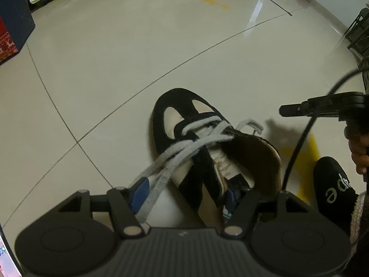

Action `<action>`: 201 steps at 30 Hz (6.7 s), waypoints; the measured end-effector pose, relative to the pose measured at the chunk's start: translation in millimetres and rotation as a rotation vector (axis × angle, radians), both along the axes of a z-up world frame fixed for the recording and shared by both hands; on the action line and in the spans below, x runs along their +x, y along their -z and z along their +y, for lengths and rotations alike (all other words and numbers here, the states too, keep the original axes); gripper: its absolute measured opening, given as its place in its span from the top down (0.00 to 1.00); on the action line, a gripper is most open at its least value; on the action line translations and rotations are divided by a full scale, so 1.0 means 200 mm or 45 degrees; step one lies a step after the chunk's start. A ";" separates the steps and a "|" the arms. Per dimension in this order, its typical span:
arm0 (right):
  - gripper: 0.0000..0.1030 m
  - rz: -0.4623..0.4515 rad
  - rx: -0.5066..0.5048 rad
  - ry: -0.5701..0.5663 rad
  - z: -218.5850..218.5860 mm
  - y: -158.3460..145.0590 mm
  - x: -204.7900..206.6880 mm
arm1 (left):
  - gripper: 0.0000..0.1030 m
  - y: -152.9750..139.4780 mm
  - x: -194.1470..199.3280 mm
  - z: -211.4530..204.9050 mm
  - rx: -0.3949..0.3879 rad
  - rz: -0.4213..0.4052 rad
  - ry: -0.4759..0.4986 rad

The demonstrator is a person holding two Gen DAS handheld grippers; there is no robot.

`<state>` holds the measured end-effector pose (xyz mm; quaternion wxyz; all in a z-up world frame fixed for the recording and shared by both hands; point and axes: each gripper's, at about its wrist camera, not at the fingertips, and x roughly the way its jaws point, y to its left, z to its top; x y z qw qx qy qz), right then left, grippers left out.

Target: Lace up shoes with both hands

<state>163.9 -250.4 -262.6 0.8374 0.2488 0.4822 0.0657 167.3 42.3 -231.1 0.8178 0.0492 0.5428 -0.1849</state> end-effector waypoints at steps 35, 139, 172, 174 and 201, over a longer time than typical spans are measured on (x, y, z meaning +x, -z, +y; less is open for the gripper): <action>0.88 0.121 0.532 -0.013 0.24 0.04 0.05 | 0.69 0.06 -0.02 -0.01 -0.207 0.075 -0.160; 0.53 0.464 0.738 0.261 0.15 0.15 0.01 | 0.06 0.27 0.02 -0.03 -0.264 0.251 -0.309; 0.99 0.200 0.058 0.053 0.10 0.06 0.00 | 0.00 0.33 0.03 0.01 -0.271 0.214 -0.274; 0.99 0.209 0.022 0.044 0.11 0.06 0.02 | 0.00 0.33 0.03 0.01 -0.271 0.204 -0.260; 0.65 0.183 -0.156 0.461 -0.37 0.10 0.03 | 0.00 0.34 0.03 0.03 -0.270 0.235 -0.232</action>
